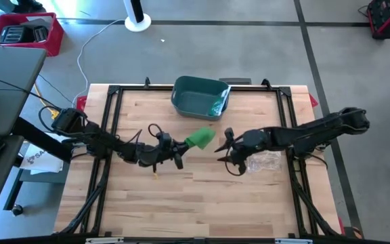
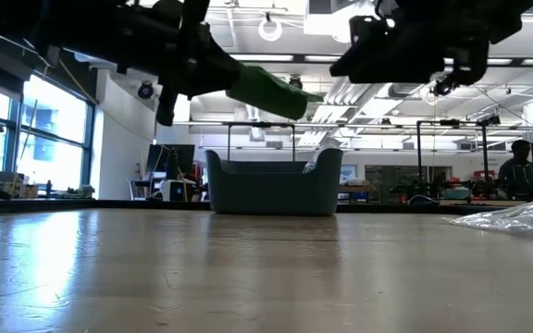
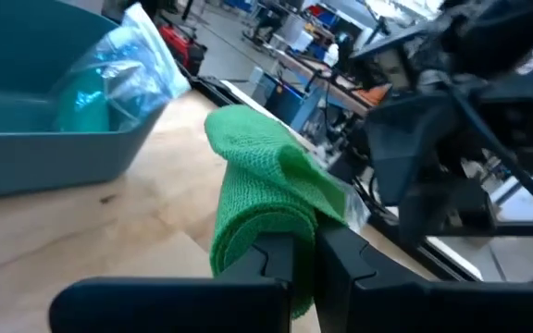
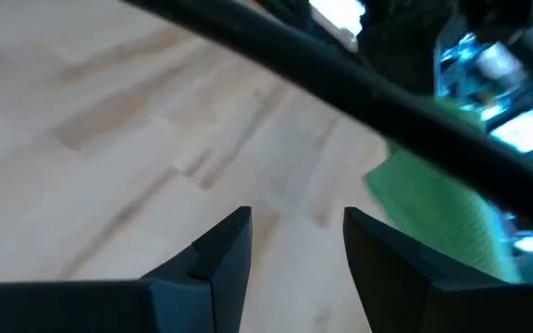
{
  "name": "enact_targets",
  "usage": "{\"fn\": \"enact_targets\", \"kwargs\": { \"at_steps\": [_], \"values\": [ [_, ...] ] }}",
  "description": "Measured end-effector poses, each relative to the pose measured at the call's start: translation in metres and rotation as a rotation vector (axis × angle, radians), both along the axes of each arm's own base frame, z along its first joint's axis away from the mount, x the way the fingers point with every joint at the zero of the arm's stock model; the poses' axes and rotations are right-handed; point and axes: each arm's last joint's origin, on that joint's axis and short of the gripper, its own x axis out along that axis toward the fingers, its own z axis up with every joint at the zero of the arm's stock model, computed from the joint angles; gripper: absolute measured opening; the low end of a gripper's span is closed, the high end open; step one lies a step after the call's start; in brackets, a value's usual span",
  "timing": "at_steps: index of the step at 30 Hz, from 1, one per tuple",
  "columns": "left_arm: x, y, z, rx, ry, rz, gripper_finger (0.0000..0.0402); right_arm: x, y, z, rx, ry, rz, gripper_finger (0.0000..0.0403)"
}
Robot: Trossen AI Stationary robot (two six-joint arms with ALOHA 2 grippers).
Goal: Roll bandage
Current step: Roll the green bandage
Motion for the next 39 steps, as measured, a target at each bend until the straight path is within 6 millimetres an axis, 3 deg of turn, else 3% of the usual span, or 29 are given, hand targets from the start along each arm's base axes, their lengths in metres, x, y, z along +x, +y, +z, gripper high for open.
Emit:
{"fn": "enact_targets", "kwargs": {
  "at_steps": [13,19,29,33,39],
  "values": [
    [0.004,0.008,0.002,0.031,0.001,-0.076,0.001,0.006,-0.001,0.011,-0.37,-0.187,0.098,0.0196],
    [0.004,0.008,0.002,0.043,0.008,-0.077,0.001,0.021,-0.002,-0.005,-0.587,-0.193,0.147,0.0201],
    [0.004,0.008,0.002,0.063,0.018,-0.08,0.001,0.041,-0.008,-0.023,-0.776,-0.187,-0.009,0.0198],
    [0.004,0.008,0.002,0.068,0.017,-0.081,0.001,0.041,-0.008,-0.019,-0.78,-0.216,-0.047,0.0168],
    [0.004,0.008,0.002,0.07,0.016,-0.089,0.001,0.041,-0.009,-0.017,-0.783,-0.221,-0.097,0.0082]
  ]
}}
